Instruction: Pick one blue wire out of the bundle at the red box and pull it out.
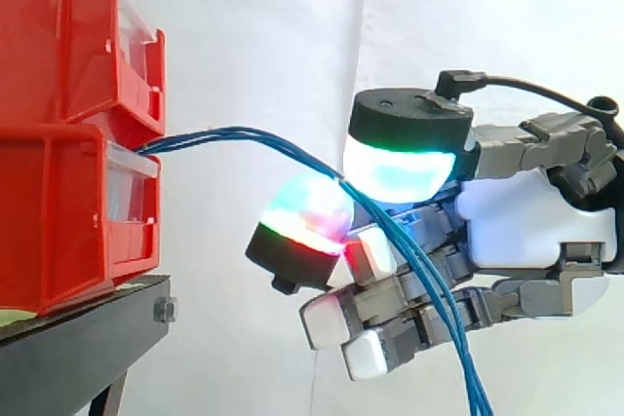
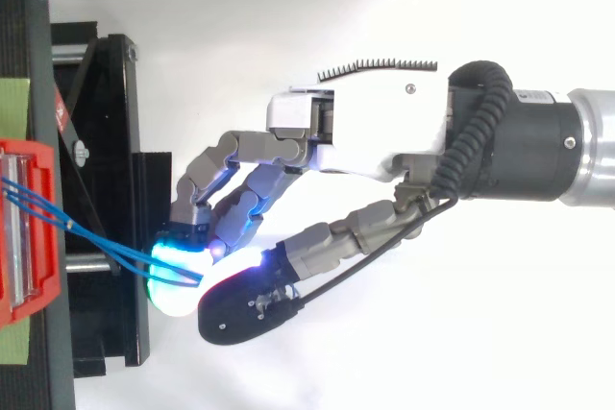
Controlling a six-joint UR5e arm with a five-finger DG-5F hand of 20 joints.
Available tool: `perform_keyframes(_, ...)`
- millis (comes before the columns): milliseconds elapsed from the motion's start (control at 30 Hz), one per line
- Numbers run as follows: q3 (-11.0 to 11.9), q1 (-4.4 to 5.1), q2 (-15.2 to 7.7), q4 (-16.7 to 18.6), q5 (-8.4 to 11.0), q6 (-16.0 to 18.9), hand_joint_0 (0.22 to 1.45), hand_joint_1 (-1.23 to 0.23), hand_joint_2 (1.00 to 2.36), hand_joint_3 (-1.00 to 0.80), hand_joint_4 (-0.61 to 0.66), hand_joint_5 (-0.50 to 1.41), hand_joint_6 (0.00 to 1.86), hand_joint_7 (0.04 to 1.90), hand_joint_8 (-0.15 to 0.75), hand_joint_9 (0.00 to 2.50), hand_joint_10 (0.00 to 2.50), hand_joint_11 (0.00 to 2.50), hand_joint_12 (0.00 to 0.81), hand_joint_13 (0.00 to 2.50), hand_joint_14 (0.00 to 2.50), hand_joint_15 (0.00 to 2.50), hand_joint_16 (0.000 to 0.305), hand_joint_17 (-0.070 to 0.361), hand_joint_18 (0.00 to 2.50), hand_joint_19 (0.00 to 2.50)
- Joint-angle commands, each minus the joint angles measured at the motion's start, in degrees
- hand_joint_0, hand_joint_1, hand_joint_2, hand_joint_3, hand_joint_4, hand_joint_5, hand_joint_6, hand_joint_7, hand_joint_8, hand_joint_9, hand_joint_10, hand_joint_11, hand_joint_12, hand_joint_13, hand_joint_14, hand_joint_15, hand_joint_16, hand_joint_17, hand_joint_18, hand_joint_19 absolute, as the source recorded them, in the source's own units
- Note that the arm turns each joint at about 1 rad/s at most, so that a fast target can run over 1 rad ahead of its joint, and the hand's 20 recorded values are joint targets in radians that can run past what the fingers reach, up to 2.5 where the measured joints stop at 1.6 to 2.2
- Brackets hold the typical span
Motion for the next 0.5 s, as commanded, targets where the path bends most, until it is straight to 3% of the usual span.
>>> perform_keyframes(0, 0.0, -0.02, 0.0, 0.0, -0.06, 0.0, 0.61, -0.64, 1.15, -0.17, 0.41, -0.15, 0.8, 0.72, 0.34, 0.97, 0.02, 0.65, 0.422, 0.74, 0.02, 0.43, 0.074, 0.166, 0.56, 0.5)
perform_keyframes(167, 0.0, -0.19, 0.0, 0.0, -0.41, 0.0, 0.62, -0.65, 1.0, -0.17, 0.37, -0.16, 0.81, 0.73, 0.344, 0.97, 0.02, 0.66, 0.421, 0.74, 0.02, 0.45, 0.073, 0.164, 0.55, 0.5)
perform_keyframes(467, 0.0, -0.19, 0.0, 0.0, -0.85, 0.0, 0.6, -0.7, 1.01, -0.27, 0.29, -0.17, 0.9, 0.69, 0.311, 0.93, 0.02, 0.72, 0.383, 0.72, 0.02, 0.47, 0.064, 0.143, 0.5, 0.52)
